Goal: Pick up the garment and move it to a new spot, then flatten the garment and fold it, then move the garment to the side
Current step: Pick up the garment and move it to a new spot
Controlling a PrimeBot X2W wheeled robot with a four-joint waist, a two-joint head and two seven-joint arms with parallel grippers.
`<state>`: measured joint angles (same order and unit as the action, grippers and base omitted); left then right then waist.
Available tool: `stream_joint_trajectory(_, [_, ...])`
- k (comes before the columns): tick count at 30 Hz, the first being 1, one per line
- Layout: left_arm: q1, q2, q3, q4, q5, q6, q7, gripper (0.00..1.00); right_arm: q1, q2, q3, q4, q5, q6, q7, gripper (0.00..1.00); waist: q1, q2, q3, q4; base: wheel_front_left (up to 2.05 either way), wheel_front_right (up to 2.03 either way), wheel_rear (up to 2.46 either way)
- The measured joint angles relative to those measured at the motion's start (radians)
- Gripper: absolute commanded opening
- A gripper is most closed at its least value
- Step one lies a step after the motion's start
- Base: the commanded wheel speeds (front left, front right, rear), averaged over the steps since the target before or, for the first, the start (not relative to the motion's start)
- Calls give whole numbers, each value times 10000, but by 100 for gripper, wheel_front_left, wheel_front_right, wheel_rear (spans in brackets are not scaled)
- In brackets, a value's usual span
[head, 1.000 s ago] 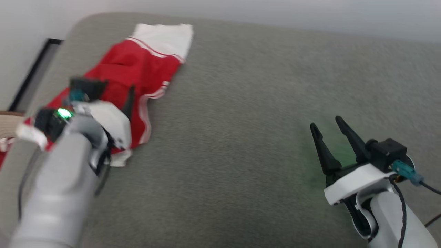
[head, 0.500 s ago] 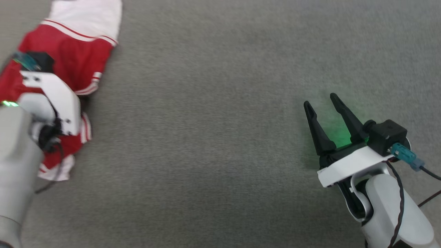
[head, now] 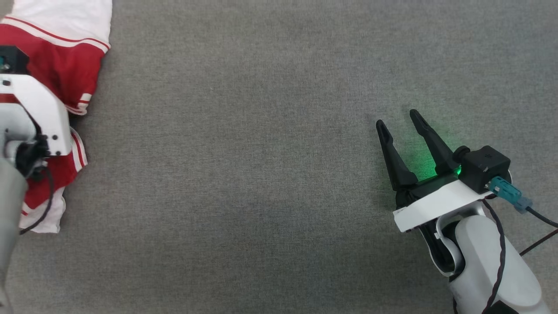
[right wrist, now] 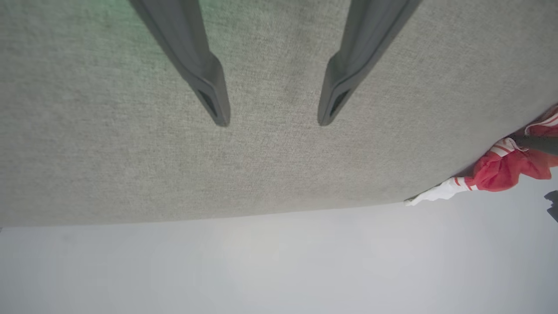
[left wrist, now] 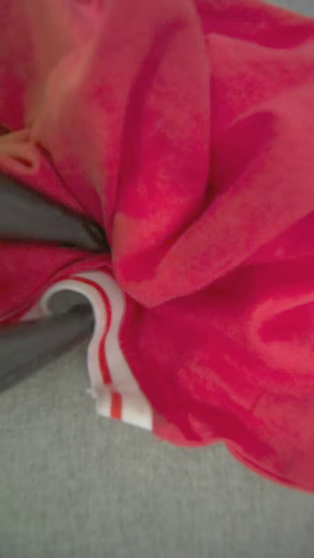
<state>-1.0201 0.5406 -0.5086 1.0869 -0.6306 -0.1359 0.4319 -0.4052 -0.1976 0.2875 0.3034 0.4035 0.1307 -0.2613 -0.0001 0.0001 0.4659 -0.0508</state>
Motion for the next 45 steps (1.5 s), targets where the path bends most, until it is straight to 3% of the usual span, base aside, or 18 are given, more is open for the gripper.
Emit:
stream_joint_trajectory(15, [-20,-573,-1239,-150,955,81,-2499,0,342,303,29,268,96,0,0,100,0,-1,-1632,-71,0,0,0])
stream_joint_trajectory(21, [-292,-1262,-2566,-1452,959,67,-2297,0,527,449,-297,211,184,0,-2,100,0,-1,-1707,-635,0,0,0])
stream_joint_trajectory(30, [-1092,-2240,-5010,-3758,-487,50,-1154,0,616,961,-802,-59,380,0,0,100,0,-1,-1351,-1910,0,0,0])
stream_joint_trajectory(40, [-2446,-3450,-7099,-4803,-1879,52,-1419,0,493,1319,-1308,-113,652,0,0,100,0,-1,-823,-3358,0,0,0])
stream_joint_trajectory(45, [-2538,-3342,-7674,-4704,-2194,50,-825,0,496,1402,-1363,-107,855,0,0,100,1,-1,-567,-4056,0,0,0])
